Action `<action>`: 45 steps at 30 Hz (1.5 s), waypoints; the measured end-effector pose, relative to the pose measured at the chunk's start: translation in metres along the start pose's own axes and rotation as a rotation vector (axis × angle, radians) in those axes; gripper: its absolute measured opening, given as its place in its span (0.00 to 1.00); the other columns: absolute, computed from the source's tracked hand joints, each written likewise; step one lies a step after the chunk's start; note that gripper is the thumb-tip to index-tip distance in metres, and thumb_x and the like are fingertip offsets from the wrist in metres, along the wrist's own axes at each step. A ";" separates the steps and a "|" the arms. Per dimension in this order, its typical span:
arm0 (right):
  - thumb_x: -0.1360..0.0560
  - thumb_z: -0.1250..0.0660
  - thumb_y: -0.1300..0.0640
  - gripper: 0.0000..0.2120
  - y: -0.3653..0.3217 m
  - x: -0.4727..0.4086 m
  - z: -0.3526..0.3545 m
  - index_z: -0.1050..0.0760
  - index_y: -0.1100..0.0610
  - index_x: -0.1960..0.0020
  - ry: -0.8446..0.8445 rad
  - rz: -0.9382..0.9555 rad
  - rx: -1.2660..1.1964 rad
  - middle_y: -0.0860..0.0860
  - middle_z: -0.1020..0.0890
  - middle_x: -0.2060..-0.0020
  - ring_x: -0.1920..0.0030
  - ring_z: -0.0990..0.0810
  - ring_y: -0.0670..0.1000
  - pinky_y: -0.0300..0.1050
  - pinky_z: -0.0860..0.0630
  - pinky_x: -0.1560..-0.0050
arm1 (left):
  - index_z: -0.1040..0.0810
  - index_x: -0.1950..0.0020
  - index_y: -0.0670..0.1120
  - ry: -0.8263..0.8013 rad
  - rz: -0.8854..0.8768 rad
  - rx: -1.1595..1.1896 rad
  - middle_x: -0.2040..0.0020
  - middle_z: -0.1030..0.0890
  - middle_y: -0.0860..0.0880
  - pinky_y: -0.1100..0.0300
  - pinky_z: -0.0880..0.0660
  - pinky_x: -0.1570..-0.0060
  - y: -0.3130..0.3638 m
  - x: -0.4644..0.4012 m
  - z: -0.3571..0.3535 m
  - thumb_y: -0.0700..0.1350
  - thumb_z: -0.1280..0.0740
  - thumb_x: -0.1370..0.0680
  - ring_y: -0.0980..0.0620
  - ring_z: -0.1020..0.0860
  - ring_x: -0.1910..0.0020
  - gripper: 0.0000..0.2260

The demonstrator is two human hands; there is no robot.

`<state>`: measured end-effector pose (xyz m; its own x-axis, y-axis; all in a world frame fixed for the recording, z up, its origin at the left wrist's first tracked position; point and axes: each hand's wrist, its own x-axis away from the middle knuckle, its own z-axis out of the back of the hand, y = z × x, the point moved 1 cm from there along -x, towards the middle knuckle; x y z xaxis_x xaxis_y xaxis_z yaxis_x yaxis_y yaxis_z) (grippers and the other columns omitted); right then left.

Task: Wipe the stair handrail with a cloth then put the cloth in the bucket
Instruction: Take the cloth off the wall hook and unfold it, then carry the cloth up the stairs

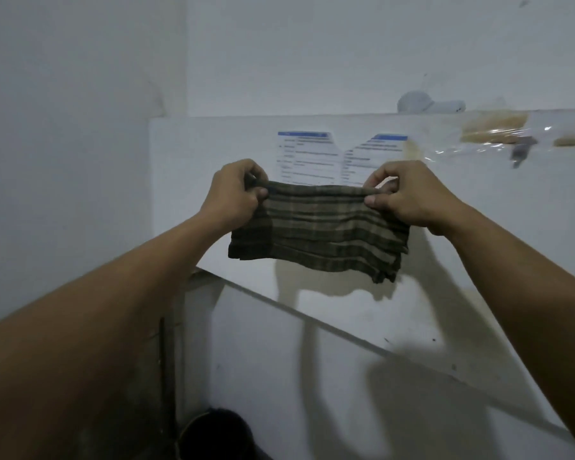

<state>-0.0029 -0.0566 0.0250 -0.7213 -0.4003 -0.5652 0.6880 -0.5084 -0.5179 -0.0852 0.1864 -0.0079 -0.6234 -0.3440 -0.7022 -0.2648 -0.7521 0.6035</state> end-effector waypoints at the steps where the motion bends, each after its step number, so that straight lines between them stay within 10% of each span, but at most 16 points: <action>1: 0.32 0.26 0.59 0.08 -0.005 -0.004 -0.019 0.23 0.54 0.56 -0.031 0.017 -0.013 0.54 0.17 0.63 0.59 0.19 0.54 0.50 0.21 0.54 | 0.24 0.51 0.44 0.014 0.031 -0.021 0.53 0.22 0.48 0.68 0.30 0.63 -0.015 0.005 0.016 0.36 0.33 0.24 0.52 0.25 0.56 0.04; 9: 0.30 0.29 0.65 0.11 -0.081 -0.023 -0.181 0.27 0.51 0.62 -0.341 0.244 -0.064 0.50 0.21 0.69 0.67 0.25 0.49 0.44 0.28 0.60 | 0.29 0.58 0.45 0.122 0.197 -0.177 0.50 0.21 0.45 0.62 0.24 0.58 -0.121 0.062 0.146 0.32 0.35 0.25 0.46 0.23 0.51 0.09; 21: 0.26 0.35 0.68 0.13 -0.274 -0.005 -0.405 0.17 0.57 0.48 -0.574 0.598 -0.296 0.49 0.17 0.52 0.50 0.21 0.45 0.26 0.30 0.50 | 0.17 0.46 0.41 0.291 0.485 -0.354 0.47 0.19 0.49 0.53 0.24 0.40 -0.230 0.177 0.363 0.34 0.38 0.21 0.48 0.22 0.45 0.11; 28: 0.27 0.32 0.62 0.17 -0.397 0.036 -0.496 0.22 0.58 0.39 -0.850 0.859 -0.365 0.51 0.19 0.43 0.45 0.23 0.46 0.39 0.29 0.42 | 0.23 0.36 0.45 0.340 0.653 -0.615 0.45 0.23 0.51 0.64 0.27 0.46 -0.240 0.259 0.468 0.38 0.27 0.28 0.53 0.25 0.46 0.21; 45: 0.30 0.28 0.64 0.20 -0.652 0.179 -0.643 0.22 0.55 0.39 -1.049 1.514 -0.730 0.49 0.30 0.46 0.44 0.30 0.48 0.37 0.33 0.43 | 0.25 0.33 0.47 0.753 1.127 -1.140 0.45 0.25 0.52 0.55 0.27 0.38 -0.170 0.414 0.600 0.38 0.25 0.30 0.52 0.26 0.44 0.26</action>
<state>-0.5288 0.6937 -0.1517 0.8131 -0.4812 -0.3276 0.3763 0.8638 -0.3349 -0.7398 0.5093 -0.1748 0.4035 -0.8350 -0.3740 0.8142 0.1412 0.5631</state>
